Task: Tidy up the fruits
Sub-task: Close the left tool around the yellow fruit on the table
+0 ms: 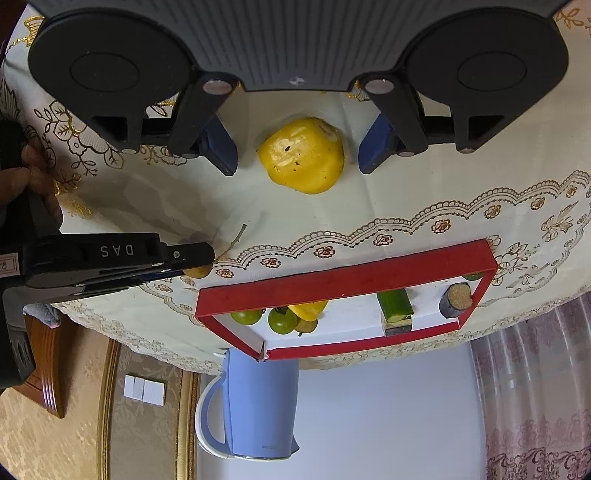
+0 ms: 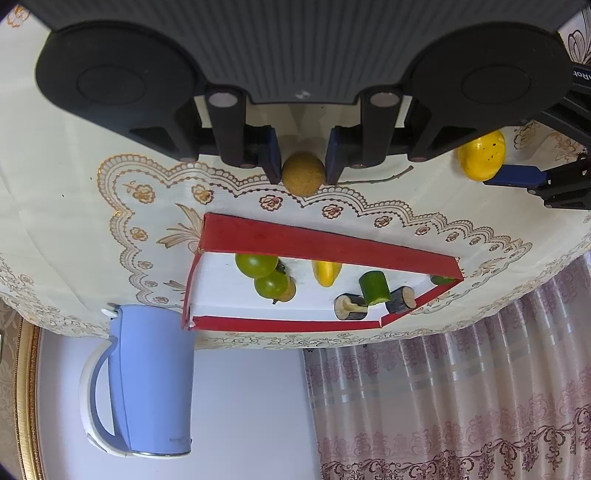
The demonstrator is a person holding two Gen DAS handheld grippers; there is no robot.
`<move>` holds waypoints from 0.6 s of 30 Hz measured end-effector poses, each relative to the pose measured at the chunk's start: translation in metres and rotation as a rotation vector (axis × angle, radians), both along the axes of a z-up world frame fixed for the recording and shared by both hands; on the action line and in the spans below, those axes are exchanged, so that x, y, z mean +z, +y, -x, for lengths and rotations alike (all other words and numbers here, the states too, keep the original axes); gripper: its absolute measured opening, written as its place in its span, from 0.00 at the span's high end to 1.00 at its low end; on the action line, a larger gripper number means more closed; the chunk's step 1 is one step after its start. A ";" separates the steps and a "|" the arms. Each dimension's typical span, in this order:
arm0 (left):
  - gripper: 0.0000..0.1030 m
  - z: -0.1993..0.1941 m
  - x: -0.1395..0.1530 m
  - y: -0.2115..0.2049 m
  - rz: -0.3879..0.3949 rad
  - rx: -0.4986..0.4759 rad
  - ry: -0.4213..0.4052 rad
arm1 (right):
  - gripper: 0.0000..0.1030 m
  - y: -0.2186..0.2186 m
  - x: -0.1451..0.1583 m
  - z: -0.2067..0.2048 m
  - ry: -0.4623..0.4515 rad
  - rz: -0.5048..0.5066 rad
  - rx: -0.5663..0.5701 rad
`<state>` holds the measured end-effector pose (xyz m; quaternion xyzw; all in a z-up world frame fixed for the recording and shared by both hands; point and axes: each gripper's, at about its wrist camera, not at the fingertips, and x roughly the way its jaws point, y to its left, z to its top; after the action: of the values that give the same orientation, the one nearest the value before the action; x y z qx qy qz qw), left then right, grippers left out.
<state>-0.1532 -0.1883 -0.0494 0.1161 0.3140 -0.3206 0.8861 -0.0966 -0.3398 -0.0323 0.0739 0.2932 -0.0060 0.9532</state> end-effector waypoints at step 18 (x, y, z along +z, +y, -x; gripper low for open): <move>0.48 0.004 0.000 0.006 -0.013 -0.003 -0.036 | 0.77 0.000 -0.001 -0.001 0.011 -0.006 0.007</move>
<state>-0.1574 -0.1821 -0.0492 0.1281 0.3001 -0.3177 0.8903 -0.0954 -0.3396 -0.0332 0.0757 0.2987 -0.0022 0.9513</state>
